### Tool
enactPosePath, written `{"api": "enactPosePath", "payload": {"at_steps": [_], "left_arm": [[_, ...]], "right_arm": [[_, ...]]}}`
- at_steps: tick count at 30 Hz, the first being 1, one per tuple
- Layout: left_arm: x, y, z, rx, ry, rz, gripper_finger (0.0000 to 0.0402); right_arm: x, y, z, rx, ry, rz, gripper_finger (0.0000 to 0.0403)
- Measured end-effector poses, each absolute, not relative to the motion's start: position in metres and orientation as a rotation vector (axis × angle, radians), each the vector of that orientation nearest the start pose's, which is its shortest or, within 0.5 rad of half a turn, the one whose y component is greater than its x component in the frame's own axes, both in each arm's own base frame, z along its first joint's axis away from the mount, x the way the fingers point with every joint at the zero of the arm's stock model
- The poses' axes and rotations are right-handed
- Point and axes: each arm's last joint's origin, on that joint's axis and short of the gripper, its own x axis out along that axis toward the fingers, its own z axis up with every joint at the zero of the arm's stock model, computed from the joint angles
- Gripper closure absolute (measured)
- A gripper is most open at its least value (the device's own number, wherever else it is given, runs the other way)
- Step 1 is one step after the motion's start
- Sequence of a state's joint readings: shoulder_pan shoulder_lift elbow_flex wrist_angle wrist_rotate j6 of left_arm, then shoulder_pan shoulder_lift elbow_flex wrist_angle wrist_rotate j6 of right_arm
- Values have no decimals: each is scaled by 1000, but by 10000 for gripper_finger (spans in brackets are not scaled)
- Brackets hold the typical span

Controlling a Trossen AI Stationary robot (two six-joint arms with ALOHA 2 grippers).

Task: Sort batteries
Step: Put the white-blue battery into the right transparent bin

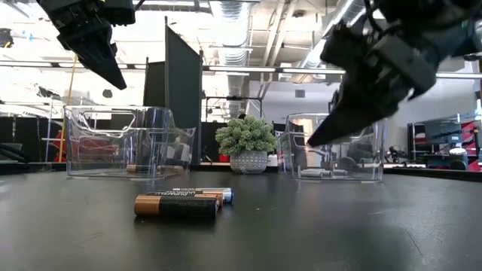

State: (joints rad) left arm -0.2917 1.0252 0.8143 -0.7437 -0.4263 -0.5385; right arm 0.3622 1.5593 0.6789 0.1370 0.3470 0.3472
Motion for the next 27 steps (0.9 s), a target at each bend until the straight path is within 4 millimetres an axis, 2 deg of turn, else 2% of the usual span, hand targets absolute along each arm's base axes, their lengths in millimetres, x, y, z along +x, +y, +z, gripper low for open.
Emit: {"api": "enactPosePath", "payload": {"at_steps": [8, 13, 17, 19, 22, 27], "left_arm": [[185, -43, 260, -168, 825, 357, 290], [185, -43, 260, -171, 825, 358, 290], [185, -43, 260, -174, 823, 359, 290], [185, -43, 260, -188, 821, 365, 290], [185, -43, 260, -204, 818, 373, 290], [185, -43, 260, -214, 816, 377, 290]], "right_arm": [[262, 87, 228, 79, 638, -108, 379], [256, 60, 274, 141, 528, -183, 378], [254, 30, 298, 180, 488, -288, 379], [254, 13, 306, 194, 489, -355, 380], [259, -14, 304, 209, 533, -464, 380], [273, -53, 271, 236, 697, -598, 379]]}}
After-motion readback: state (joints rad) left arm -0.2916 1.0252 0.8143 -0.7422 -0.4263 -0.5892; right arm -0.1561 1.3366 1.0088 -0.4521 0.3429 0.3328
